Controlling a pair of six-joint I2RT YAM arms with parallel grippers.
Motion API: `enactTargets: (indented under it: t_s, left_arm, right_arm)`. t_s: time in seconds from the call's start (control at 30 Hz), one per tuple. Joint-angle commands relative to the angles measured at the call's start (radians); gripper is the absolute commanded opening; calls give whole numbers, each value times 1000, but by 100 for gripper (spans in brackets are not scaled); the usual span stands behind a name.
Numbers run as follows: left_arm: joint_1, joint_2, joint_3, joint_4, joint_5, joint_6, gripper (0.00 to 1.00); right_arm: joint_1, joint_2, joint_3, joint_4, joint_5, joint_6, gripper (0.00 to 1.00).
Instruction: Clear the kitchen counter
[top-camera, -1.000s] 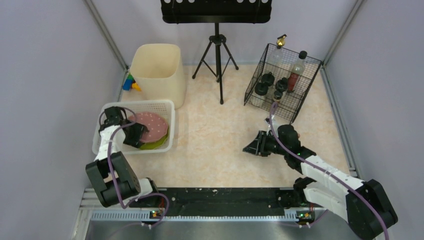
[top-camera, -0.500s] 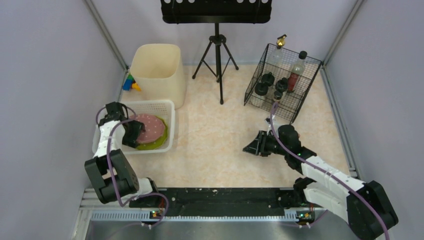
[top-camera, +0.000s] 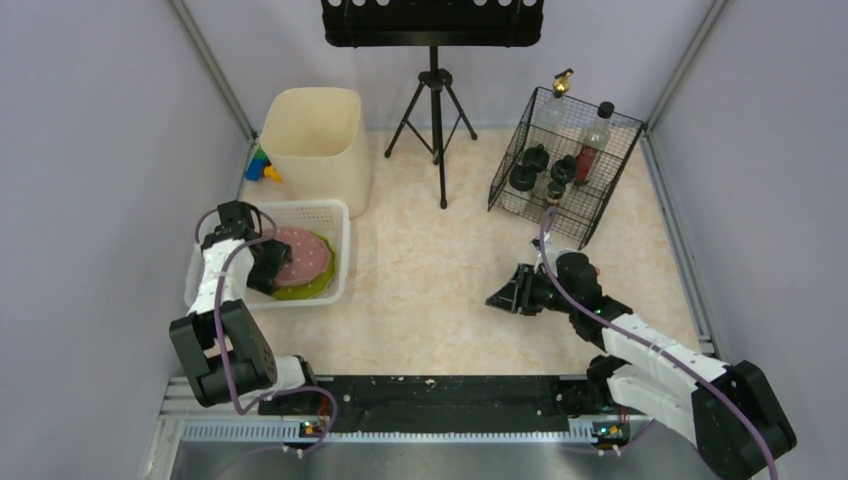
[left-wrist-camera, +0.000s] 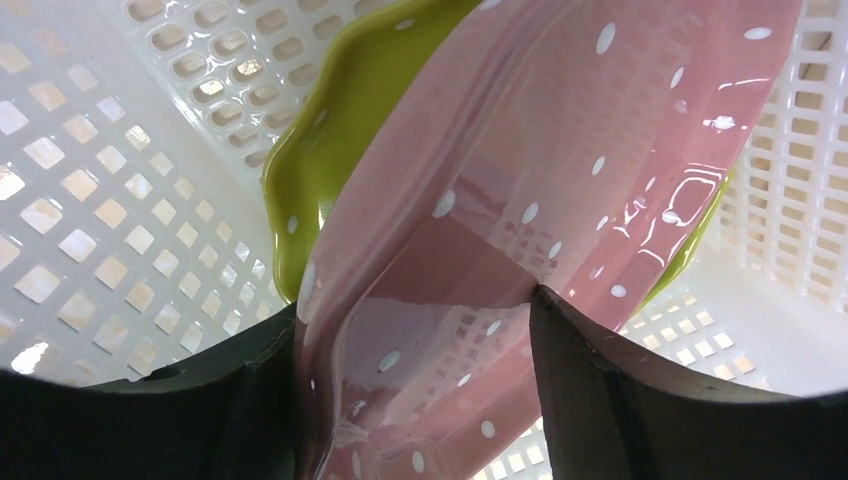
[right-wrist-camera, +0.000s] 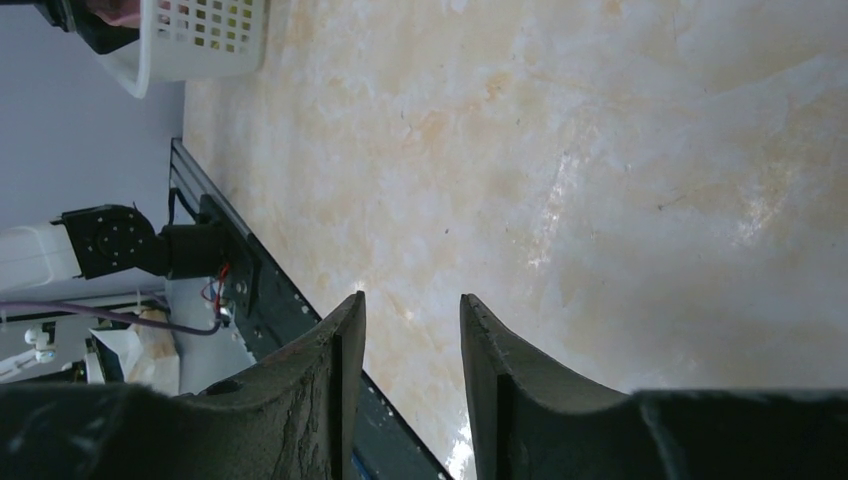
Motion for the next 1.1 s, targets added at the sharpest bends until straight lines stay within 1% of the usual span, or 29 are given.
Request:
enactTargets:
  t_s: [0.0,0.1,0.13,0.17,0.2,0.27,0.5,0.67,0.83,0.93,1.07]
  left_arm:
    - [-31,69,-55,-227,-191,72,69]
    - [-32,16,-62,-215,-149,96,69]
    - [-32,-4,-63,-207,-130,108,87]
    - [-32,-23,-63,-200,-112,123,98]
    - [-32,-40,-62,-198,-100,133,99]
    - [-32,-78,-66,-181,-67,157,99]
    - [-32,-125,-35,-223,-78,152,99]
    - [-32,-132,16,-307,-192,141,99]
    - [-32,-112,66,-366,-261,144,98]
    - [-31,-126,88,-378,-249,149,98]
    - [-32,-213,109,-346,-142,208,97]
  right_arm:
    - [5,-4,-16,66,0,11,40]
    - [5,-2,-16,75,-3,15,41]
    - [4,-3,-15,75,-5,15,42]
    - [5,-4,-12,73,-6,13,42]
    - [6,-7,-12,69,-7,12,42]
    - [4,-14,-7,58,-6,6,43]
    - [5,-35,-13,40,-3,3,44]
    - [5,-51,-17,28,0,-2,44]
    - [5,-56,-12,17,1,-1,44]
    - [5,-68,-8,-7,8,-8,44]
    - [5,-94,13,-62,29,-24,44]
